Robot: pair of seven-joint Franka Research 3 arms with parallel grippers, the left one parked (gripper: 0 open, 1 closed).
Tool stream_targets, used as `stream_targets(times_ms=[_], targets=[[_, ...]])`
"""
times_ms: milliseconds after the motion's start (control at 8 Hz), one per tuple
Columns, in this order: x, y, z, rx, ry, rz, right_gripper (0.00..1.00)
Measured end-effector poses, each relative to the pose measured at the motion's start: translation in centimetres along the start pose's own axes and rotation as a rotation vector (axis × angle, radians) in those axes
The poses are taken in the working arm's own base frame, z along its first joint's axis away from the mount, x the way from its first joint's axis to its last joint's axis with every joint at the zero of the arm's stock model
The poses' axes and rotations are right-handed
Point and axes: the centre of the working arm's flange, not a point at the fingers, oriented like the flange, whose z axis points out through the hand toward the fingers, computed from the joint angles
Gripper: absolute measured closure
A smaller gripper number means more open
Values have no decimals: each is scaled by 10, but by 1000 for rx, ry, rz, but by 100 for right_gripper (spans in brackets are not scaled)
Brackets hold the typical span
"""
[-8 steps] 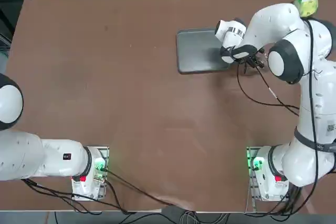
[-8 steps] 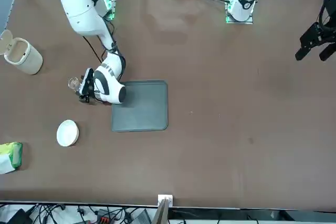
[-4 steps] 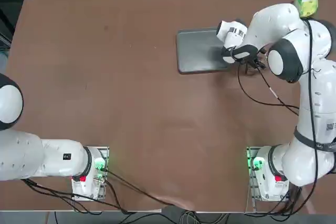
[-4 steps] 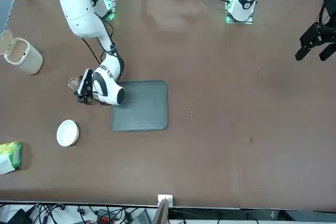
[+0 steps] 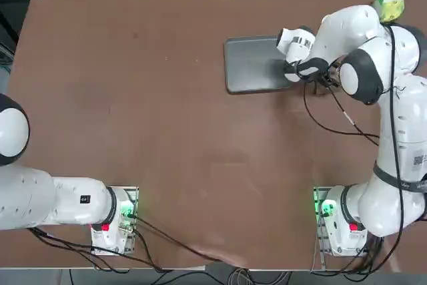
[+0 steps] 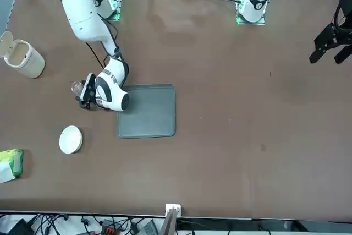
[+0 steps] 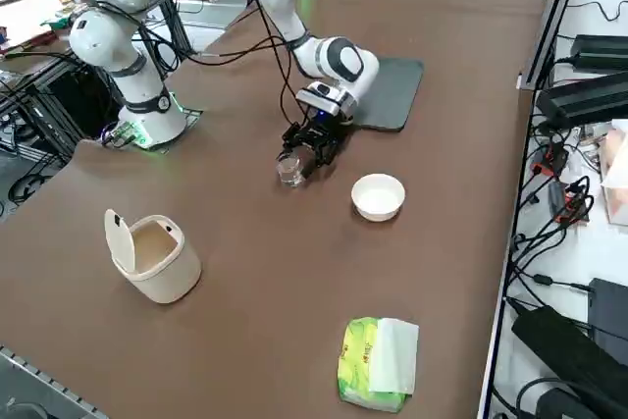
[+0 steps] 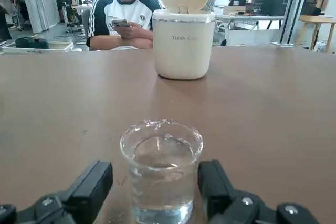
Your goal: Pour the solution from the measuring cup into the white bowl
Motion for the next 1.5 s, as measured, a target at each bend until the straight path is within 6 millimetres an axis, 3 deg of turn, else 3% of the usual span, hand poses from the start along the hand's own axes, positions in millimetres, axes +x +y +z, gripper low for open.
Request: stream_targets(times_ms=[625,750,1000,1500], targets=[[-5,0,9,-8,12,-7,5],[-5,0,11,-10,13,-7,9],[-5,0,10,-9,13,-6,27],[-3,-7,-2,18,0,-32,27]])
